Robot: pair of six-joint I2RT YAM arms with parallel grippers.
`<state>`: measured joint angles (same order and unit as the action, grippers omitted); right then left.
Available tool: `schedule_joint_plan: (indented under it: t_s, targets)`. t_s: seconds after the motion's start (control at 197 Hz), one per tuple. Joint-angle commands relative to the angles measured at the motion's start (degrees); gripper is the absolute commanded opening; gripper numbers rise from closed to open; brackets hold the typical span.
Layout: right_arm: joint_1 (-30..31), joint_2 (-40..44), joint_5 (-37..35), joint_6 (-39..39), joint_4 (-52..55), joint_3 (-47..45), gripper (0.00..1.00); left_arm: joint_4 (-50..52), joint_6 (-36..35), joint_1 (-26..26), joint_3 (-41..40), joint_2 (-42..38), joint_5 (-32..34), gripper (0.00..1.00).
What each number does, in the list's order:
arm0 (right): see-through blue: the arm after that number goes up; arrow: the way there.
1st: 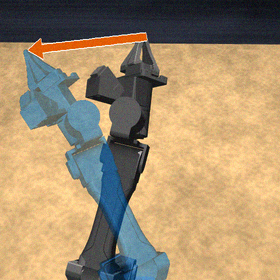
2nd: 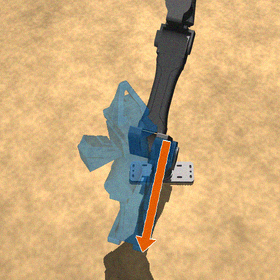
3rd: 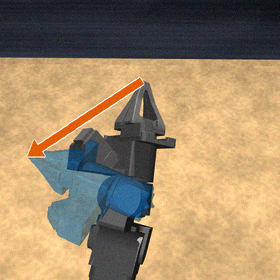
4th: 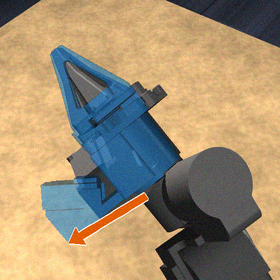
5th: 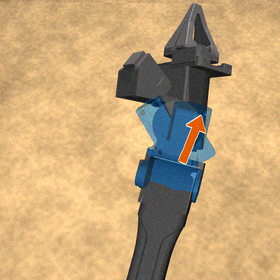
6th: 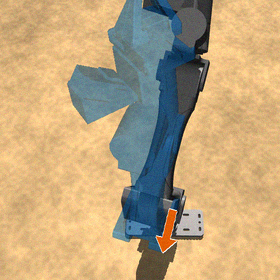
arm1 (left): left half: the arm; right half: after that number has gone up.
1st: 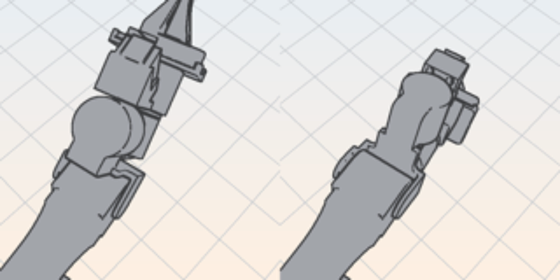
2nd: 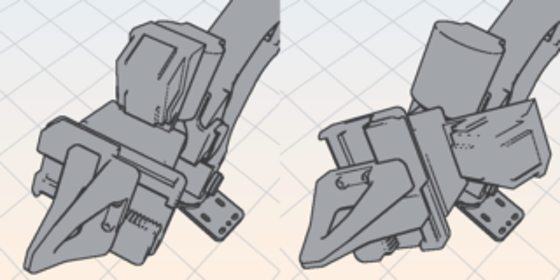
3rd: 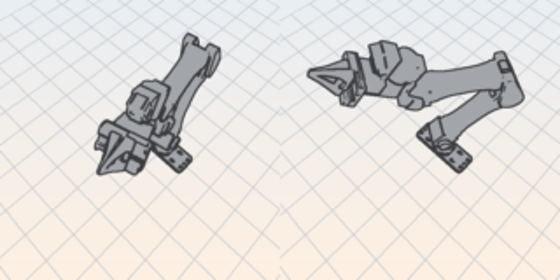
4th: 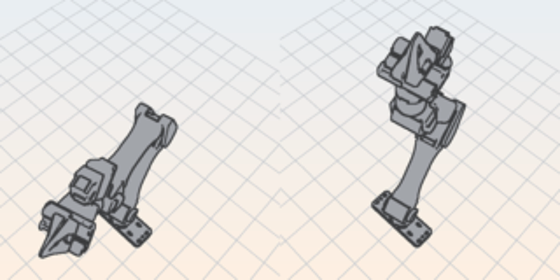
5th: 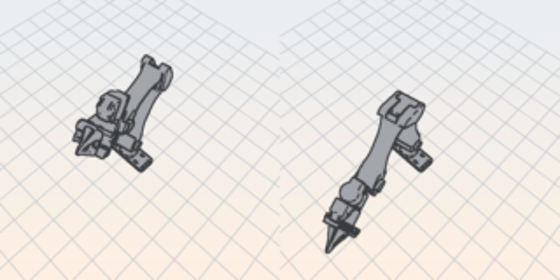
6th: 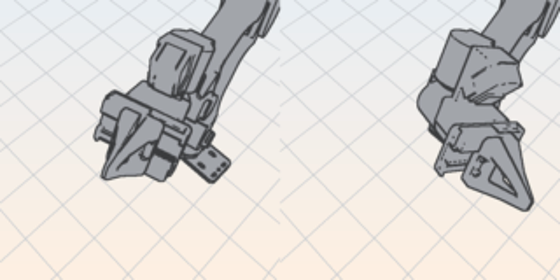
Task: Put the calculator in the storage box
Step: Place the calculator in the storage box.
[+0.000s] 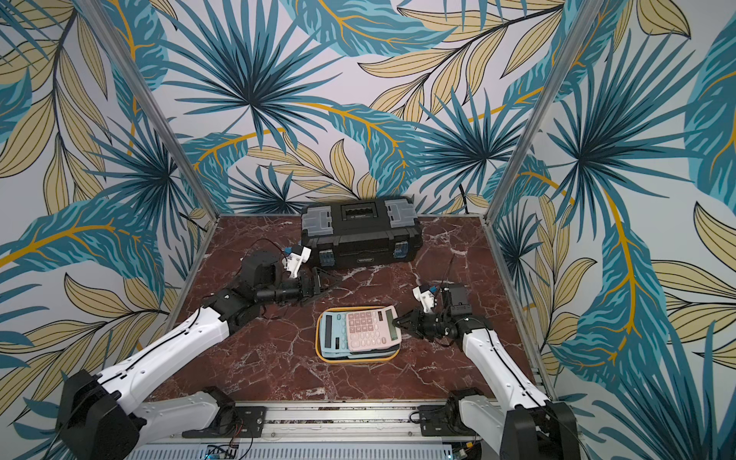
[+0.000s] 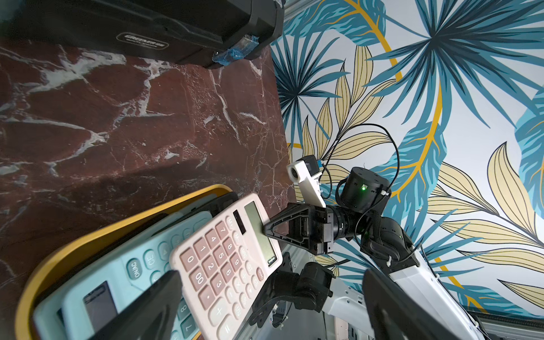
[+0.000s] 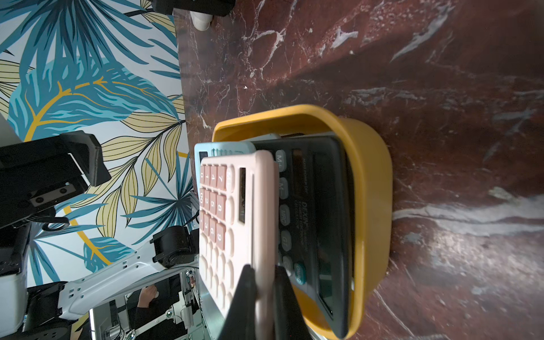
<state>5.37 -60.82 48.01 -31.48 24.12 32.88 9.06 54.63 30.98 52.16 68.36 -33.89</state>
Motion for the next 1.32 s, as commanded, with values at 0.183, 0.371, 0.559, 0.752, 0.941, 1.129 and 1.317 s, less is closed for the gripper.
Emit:
schedule_joint_plan:
  t_s: [0.183, 0.371, 0.559, 0.752, 0.941, 1.129, 1.317]
  targets:
    - [0.00, -1.73, 1.35, -0.68, -4.51, -2.91, 0.07, -2.30, 0.17, 0.11, -1.63, -0.95, -0.82, 1.00]
    - [0.17, -1.81, 1.78, -0.72, -4.53, -2.92, 0.24, -2.83, 0.38, 0.07, -1.91, -0.94, -0.86, 1.00]
    - [0.28, -1.52, 1.39, -0.84, -4.28, -3.11, 0.32, -2.92, 0.33, 0.05, -1.80, -0.89, -0.93, 1.00]
    - [0.35, -1.02, 1.12, -1.54, -4.26, -3.53, 0.32, -3.04, 0.43, 0.07, -1.82, -0.98, -0.94, 1.00]
    - [0.35, -0.40, 0.24, -1.93, -3.66, -3.70, 0.32, -3.28, 0.55, 0.07, -1.83, -0.94, -1.04, 1.00]
    - [0.35, 0.22, -2.95, -1.12, -1.08, -2.95, 0.43, -3.20, 0.51, 0.09, -1.89, -1.11, -1.04, 1.00]
    - [0.35, 1.03, -4.24, -0.90, 0.33, -2.32, 0.51, -3.20, 0.56, 0.04, -1.93, -1.40, -0.99, 1.00]
